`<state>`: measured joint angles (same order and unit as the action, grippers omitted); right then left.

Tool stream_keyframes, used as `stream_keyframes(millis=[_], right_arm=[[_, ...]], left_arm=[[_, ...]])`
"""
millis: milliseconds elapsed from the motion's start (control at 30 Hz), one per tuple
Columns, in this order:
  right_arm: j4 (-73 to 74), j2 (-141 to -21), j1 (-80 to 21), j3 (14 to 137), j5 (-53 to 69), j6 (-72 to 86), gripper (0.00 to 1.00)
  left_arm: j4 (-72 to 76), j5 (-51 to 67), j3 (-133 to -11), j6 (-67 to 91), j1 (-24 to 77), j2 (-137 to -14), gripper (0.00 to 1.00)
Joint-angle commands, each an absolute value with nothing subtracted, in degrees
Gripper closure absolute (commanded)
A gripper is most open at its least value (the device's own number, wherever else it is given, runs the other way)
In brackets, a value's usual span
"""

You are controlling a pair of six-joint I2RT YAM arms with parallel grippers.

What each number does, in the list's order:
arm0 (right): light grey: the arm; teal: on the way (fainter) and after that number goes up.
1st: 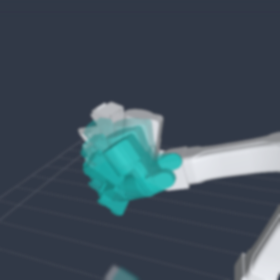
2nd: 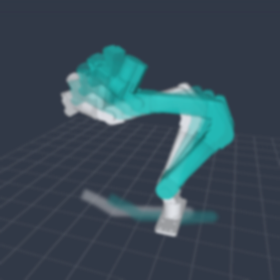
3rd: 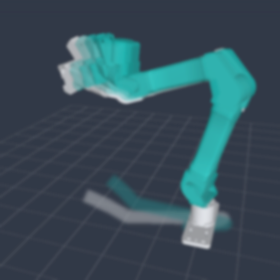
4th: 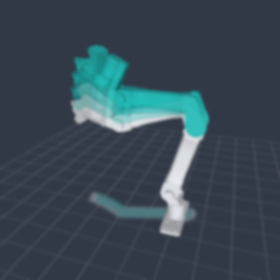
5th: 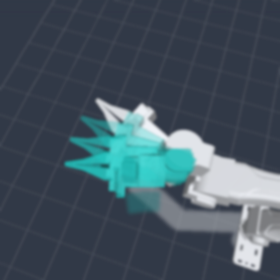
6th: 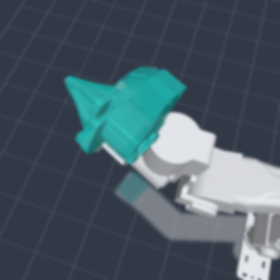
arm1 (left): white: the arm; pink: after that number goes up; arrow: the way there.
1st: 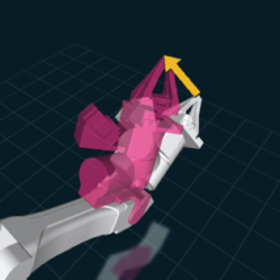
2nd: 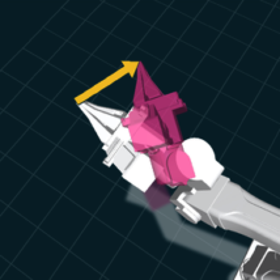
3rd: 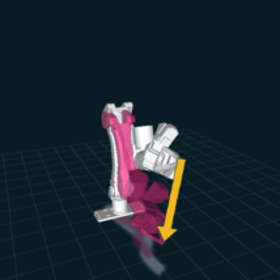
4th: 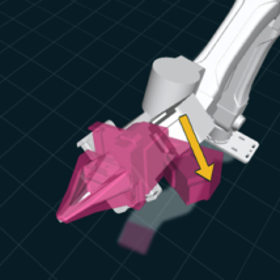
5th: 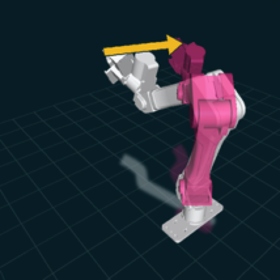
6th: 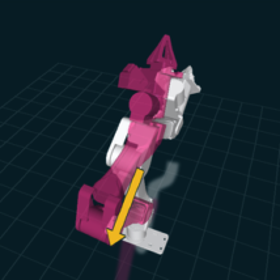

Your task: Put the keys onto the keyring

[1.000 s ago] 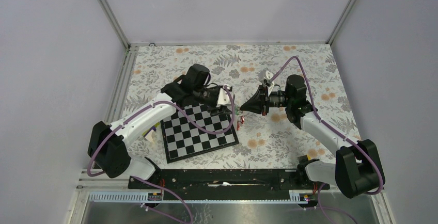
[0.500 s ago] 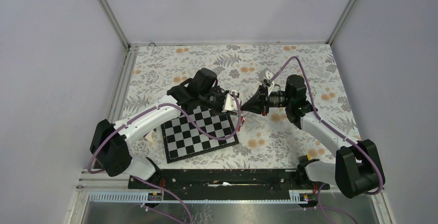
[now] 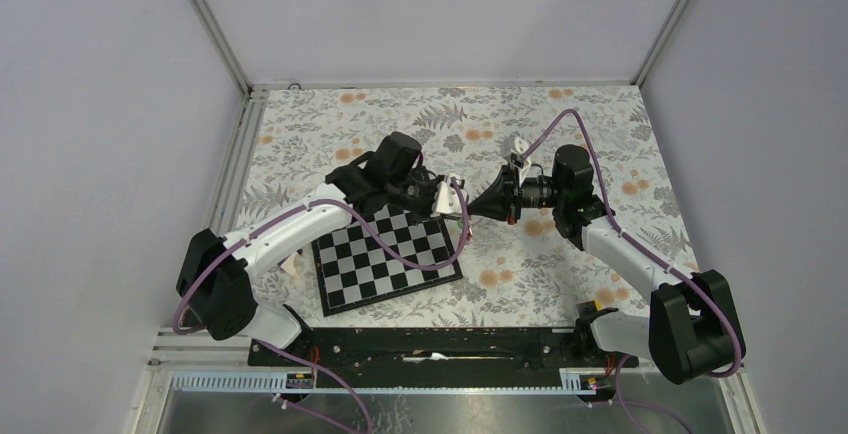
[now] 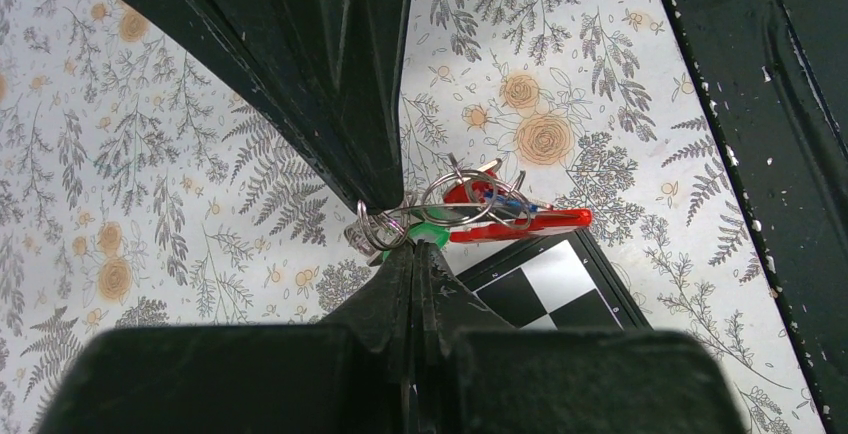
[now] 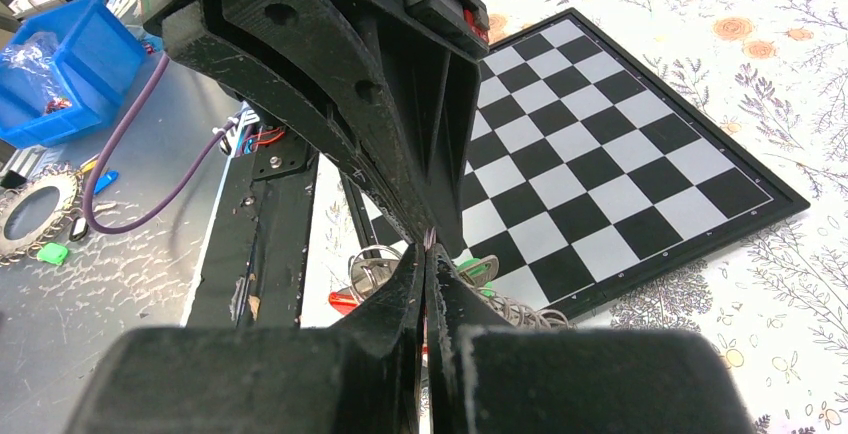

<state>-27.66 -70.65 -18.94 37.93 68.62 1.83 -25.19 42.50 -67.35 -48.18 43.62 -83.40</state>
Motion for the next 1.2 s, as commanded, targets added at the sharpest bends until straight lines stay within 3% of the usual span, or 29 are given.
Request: stream_keyframes(millis=[0, 267, 533, 667, 800, 1167], right_arm=[[-31.03, -69.74, -18.54, 38.14, 69.79, 2.13, 1.00], [-31.43, -69.80, -18.55, 37.80, 69.61, 2.12, 1.00], [-27.26, -69.76, -18.36, 38.24, 69.61, -3.16, 1.00], [-26.01, -70.11, -18.30, 38.25, 70.17, -5.11, 1.00], [-25.15, -70.07, -18.34, 38.22, 70.22, -6.19, 1.00], [-24.40, -69.88, -18.36, 38.08, 69.96, -7.10, 1.00]], left_arm=[[-23.44, 44.00, -68.42, -48.51, 44.18, -84.18, 1.00], [-23.51, 42.72, -68.39, -48.18, 44.83, -84.31, 0.99], [-23.21, 38.06, -68.84, -46.17, 44.13, -82.28, 0.63], [-21.74, 40.42, -68.84, -43.03, 42.66, -81.74, 0.54], [-19.98, 44.47, -69.01, -39.15, 41.93, -82.22, 0.54], [-17.13, 51.08, -69.90, -31.71, 41.83, -85.13, 0.69]])
